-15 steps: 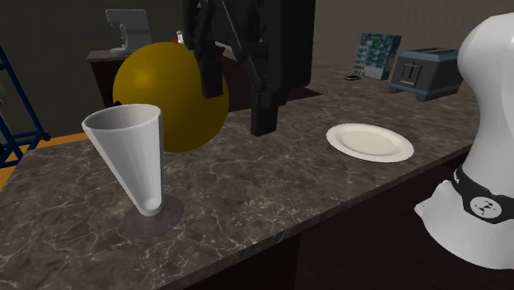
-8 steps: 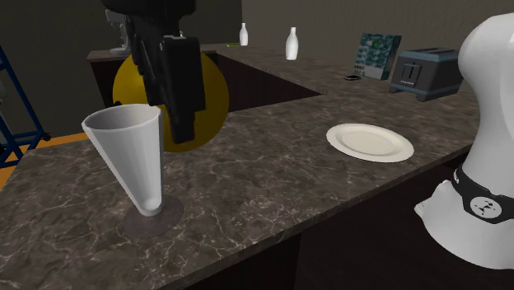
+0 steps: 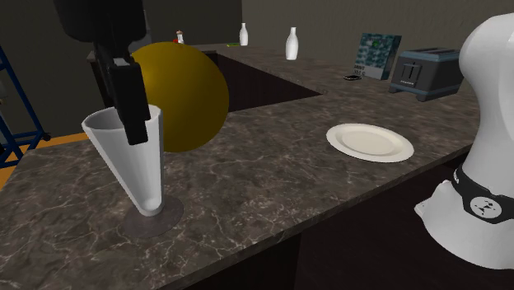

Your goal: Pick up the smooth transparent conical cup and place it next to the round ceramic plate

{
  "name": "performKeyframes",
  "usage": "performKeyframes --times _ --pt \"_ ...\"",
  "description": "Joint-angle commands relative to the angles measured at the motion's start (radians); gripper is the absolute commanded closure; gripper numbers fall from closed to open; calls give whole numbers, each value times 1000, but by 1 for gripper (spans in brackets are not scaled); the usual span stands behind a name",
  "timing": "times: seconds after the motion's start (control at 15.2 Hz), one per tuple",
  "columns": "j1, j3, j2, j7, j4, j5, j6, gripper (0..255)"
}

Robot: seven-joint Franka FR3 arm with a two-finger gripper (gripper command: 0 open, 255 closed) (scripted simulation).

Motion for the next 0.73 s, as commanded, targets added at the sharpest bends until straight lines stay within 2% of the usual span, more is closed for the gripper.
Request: performKeyframes --times 0.0,0.26,0.66 --pt "-5 -3 21 -8 -1 7 24 0" --pt "-13 -5 61 -18 -18 22 80 0" --pt "-13 -5 61 -18 -18 22 80 0"
